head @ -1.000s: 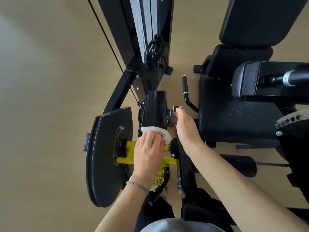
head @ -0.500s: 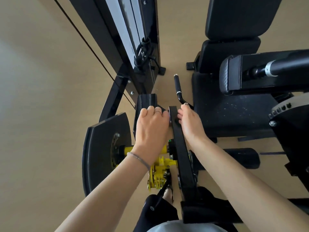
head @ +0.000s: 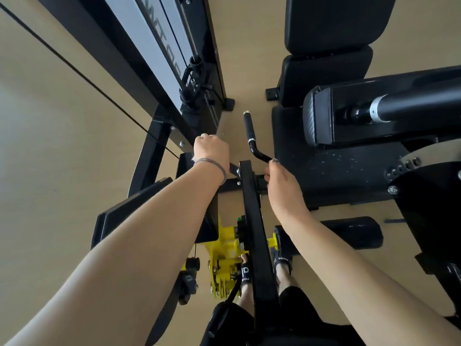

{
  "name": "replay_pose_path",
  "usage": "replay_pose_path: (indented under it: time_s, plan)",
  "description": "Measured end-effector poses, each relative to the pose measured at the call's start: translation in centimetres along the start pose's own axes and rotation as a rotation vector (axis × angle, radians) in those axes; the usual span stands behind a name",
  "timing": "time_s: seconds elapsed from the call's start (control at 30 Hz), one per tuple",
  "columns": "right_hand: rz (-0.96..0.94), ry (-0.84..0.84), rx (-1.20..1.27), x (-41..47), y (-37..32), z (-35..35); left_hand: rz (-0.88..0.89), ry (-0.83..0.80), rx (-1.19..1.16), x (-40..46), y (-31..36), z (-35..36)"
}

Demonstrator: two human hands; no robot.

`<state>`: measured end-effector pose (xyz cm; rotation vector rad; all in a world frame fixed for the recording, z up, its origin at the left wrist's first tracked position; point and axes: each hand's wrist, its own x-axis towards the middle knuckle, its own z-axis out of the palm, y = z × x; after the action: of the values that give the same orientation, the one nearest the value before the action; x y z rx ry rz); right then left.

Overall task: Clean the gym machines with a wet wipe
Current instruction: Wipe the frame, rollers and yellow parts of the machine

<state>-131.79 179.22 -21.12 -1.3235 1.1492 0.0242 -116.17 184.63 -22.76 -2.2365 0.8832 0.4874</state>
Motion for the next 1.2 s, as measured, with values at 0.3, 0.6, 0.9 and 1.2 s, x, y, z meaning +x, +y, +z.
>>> replay_pose_path:
  time_s: [0.3,0.6,0.9,1.2]
  plan:
    - [0.033,-0.038,-0.036,-0.1,0.2,0.1,0.348,-0.142,0.384,-9.6,6.4,4.7]
    - [0.043,-0.054,-0.176,0.1,1.6,-1.8,0.339,0.05,-0.299,-14.8,7.5,7.7]
    - [0.022,-0.306,-0.586,-0.8,4.5,-3.8,0.58,0.068,-1.141,-17.9,9.3,14.9]
    - [-0.087,-0.89,-1.048,-3.0,8.7,-5.2,0.441,-0.048,-1.015,-15.1,9.1,16.0]
